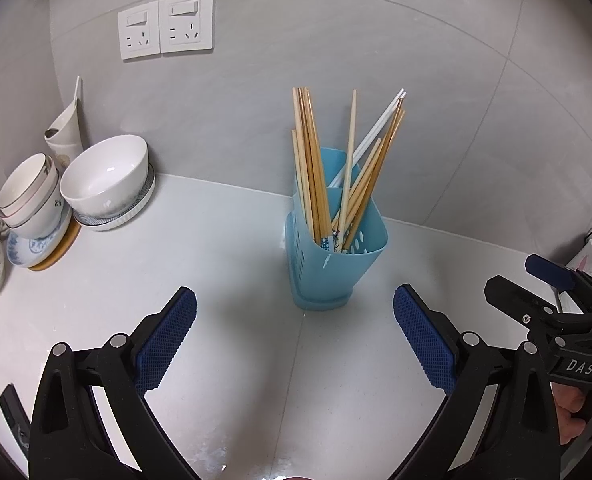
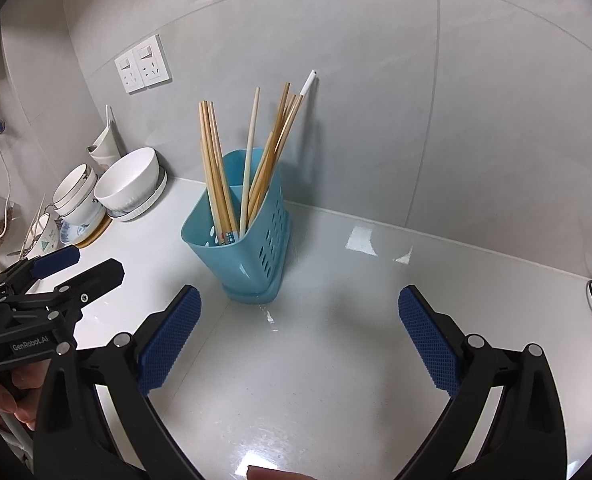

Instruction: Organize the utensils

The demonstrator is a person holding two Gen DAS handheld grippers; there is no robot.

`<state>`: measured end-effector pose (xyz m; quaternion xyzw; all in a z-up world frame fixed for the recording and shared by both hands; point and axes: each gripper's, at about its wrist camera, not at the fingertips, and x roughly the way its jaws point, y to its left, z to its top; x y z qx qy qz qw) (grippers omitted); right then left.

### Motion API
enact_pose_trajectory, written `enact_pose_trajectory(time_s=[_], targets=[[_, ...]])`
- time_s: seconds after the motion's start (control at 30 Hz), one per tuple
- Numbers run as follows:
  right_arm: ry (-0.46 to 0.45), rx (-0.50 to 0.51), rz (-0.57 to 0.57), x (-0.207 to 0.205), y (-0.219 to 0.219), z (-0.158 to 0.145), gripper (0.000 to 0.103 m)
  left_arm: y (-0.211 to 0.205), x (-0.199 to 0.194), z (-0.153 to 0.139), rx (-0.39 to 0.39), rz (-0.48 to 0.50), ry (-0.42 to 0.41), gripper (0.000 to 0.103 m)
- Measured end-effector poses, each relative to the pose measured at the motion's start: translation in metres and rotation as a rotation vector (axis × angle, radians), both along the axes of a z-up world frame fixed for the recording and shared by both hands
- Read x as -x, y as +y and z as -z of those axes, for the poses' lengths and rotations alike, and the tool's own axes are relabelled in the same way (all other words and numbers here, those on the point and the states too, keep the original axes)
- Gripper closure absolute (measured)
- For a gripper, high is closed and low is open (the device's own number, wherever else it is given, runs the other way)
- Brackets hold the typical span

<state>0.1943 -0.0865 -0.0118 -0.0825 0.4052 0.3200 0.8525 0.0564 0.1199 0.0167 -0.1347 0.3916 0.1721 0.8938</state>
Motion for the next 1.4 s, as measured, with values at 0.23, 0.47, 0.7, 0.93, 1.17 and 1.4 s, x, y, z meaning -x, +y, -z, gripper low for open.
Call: enact_pose_trajectory(time_s=[0.23,0.47,0.7,0.93,1.17,1.4], targets=[[-0.002,0.004,0.006,-0.0002,-0.0002,0.0002,0.008,-0.0011,-0.0001,-0.0011,0.0,0.005,-0.007,0.006],[0.0,-0.005,0.022,0.0007,-0.0036,-0.0016,0.008,-0.002,-0.001,-0.0023,-0.005,0.005,-0.001,0.006],[0.002,-0.004,0.029,0.0004,-0.0061,-0.0028,0.008,-0.0033,-0.0021,-0.001,-0.012,0.005,0.003,0.006],[0.007,-0.005,0.031,0.0009,-0.0062,-0.0026,0.008,-0.0037,-0.0042,0.0006,-0.012,0.012,0.012,0.006],[0.012,-0.003,0.032,0.0001,-0.0058,-0.0014,0.008,-0.0031,-0.006,0.0024,-0.018,0.011,0.017,0.006],[0.019,-0.003,0.034,-0.0008,-0.0059,0.0003,0.008,-0.0012,-0.0037,0.0016,-0.011,0.003,0.003,0.006]])
